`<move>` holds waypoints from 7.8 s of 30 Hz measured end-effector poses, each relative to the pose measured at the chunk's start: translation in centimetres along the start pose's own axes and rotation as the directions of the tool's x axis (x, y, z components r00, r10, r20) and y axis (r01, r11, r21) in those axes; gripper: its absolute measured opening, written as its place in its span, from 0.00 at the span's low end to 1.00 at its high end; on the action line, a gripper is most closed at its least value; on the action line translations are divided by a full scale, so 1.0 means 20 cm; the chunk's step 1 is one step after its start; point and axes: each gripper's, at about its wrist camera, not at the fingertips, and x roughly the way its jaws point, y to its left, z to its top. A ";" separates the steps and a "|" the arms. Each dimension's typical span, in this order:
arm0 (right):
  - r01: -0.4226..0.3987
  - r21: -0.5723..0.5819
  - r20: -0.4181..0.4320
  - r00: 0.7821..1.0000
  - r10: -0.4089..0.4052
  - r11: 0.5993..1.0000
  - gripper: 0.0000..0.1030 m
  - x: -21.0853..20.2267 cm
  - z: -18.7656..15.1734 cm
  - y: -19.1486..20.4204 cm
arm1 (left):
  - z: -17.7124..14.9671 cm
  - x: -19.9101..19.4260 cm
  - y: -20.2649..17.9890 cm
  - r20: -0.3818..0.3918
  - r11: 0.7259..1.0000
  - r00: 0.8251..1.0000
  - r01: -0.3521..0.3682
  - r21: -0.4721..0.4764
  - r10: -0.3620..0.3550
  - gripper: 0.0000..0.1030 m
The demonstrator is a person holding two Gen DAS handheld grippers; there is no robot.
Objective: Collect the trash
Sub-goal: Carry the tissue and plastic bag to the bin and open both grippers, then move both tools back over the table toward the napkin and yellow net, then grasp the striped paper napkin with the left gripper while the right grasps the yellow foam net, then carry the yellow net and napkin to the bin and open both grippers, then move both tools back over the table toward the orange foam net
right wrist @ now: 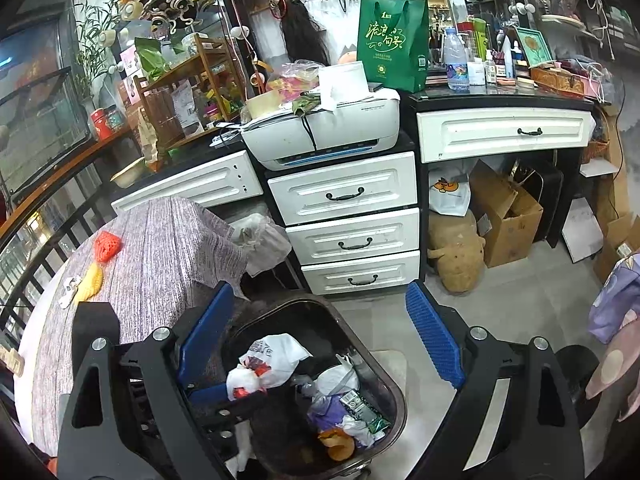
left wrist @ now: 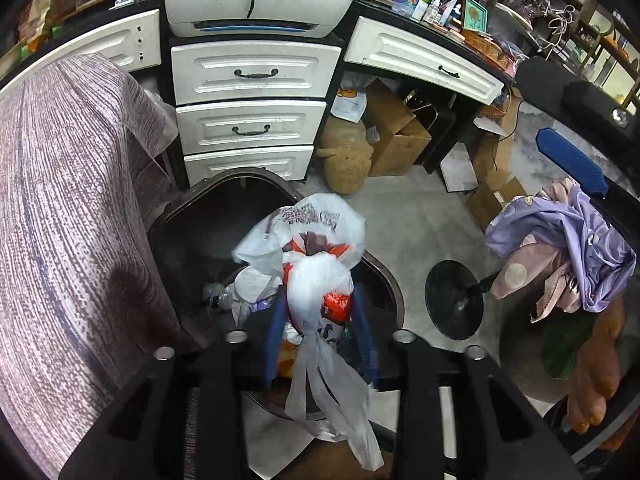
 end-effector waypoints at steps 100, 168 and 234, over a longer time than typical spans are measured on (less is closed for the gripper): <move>-0.531 -0.513 -0.470 0.831 0.297 0.674 0.20 0.88 -0.17 2.06 | -0.08 -0.99 1.85 0.186 0.816 0.833 -0.422 -0.396 0.521 0.24; -0.004 -0.195 -0.252 0.967 -0.047 0.981 0.68 0.32 -0.18 0.23 | -0.14 -0.51 0.22 0.254 0.994 0.962 -0.079 -0.081 0.098 0.24; 0.009 -0.091 -0.012 1.000 -0.010 0.996 0.87 0.08 -0.05 0.13 | -0.08 -0.15 0.02 0.093 0.999 0.994 0.050 0.000 -0.050 0.69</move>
